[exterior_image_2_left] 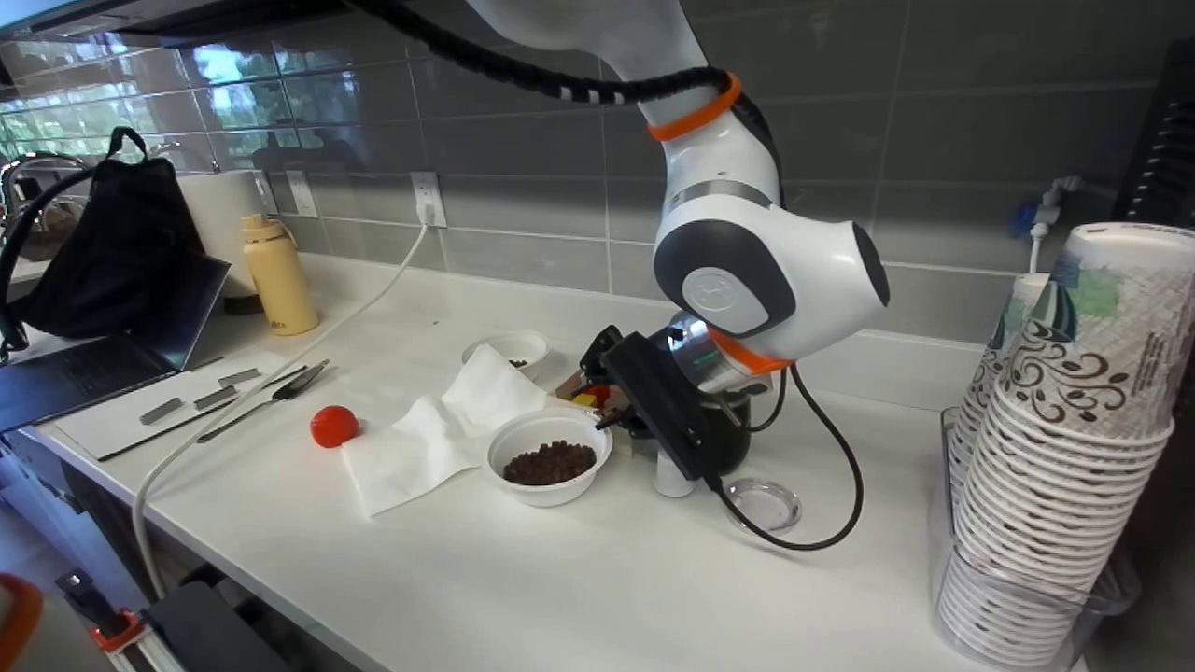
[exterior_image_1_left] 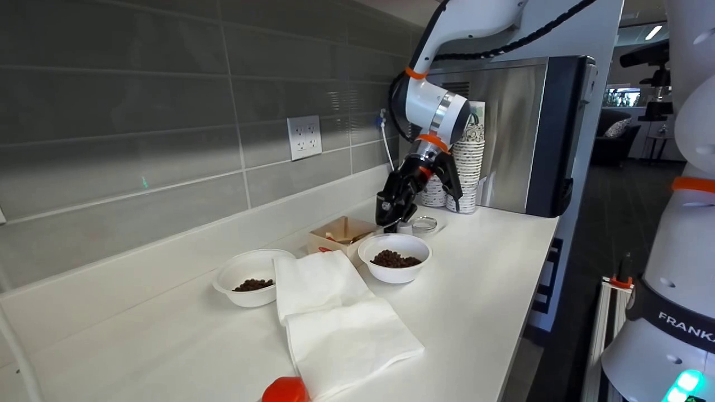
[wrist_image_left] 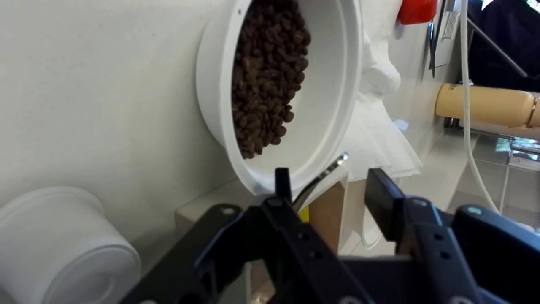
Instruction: Pick up the spoon and mix the objects in the white bowl
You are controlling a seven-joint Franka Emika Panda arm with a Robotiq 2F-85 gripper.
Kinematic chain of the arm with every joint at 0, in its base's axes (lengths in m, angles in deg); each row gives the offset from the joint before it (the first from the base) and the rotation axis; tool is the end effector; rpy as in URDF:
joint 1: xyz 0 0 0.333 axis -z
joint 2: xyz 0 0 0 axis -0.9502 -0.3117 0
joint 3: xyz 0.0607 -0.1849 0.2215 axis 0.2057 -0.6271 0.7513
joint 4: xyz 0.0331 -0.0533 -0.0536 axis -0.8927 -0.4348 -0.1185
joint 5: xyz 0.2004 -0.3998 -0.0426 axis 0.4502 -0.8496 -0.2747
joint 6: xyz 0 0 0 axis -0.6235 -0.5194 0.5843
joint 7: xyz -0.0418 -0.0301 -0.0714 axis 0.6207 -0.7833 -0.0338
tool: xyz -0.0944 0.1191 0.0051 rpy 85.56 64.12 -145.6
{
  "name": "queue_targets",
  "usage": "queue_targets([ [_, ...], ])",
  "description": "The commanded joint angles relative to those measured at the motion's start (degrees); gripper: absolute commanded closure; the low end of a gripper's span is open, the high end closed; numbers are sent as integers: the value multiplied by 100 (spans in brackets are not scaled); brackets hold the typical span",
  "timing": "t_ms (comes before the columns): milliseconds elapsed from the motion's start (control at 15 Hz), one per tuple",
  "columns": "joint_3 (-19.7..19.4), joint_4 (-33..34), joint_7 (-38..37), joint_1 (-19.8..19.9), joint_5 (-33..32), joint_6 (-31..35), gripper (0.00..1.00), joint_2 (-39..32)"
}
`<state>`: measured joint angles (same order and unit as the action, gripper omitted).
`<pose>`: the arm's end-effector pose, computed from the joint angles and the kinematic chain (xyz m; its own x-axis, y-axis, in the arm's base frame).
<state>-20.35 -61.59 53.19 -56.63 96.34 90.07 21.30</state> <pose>0.4878 -0.1355 0.1061 0.9982 0.0356 0.0473 0.0591 -0.6180 -0.7840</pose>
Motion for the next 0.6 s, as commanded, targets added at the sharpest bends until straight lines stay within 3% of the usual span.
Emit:
queue_targets([
  [0, 11, 122, 84, 144, 112, -188, 81, -63],
  [200, 0, 99, 110, 205, 126, -200, 100, -48],
  [533, -29, 59, -6, 242, 36, -235, 99, 64],
])
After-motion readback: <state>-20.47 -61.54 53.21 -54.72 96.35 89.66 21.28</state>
